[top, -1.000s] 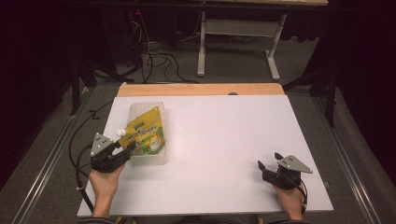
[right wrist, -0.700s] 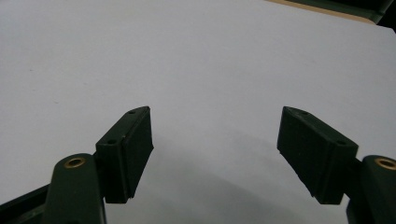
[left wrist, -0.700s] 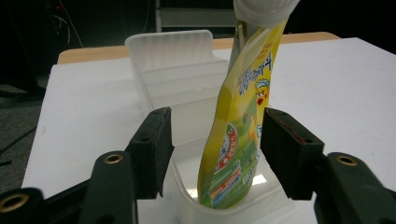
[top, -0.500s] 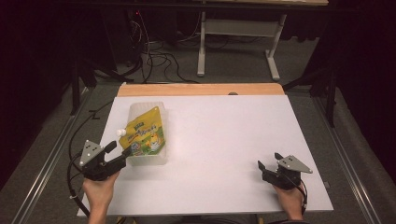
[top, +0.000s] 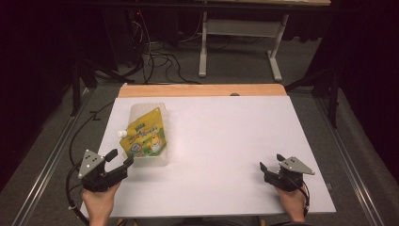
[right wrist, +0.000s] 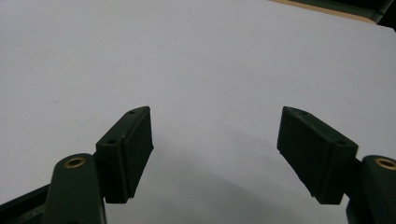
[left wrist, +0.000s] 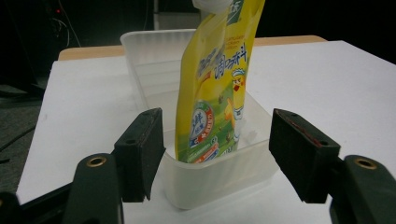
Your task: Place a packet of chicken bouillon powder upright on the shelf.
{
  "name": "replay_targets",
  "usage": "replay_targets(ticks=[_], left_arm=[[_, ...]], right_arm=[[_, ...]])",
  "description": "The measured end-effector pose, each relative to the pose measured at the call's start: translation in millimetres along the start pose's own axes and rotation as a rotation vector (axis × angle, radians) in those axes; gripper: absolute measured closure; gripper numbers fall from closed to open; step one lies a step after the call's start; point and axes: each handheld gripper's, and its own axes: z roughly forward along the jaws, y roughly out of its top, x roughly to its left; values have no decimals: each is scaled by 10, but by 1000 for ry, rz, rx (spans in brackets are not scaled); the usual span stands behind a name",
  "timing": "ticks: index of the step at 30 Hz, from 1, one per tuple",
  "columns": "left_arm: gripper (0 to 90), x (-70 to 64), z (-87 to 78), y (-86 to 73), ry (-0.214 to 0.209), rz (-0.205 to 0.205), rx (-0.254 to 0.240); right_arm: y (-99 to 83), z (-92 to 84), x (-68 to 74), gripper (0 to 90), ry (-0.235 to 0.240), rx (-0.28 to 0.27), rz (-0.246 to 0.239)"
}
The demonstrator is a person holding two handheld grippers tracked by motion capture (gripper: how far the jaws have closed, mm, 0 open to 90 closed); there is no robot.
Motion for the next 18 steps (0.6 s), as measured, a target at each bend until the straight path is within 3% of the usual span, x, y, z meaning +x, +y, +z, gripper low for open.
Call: replay_targets(ticks=[18], left_arm=[[359,-206,-76,-104,-38,14,-19]], right_arm=[[0,1,-1,271,0,1,6]])
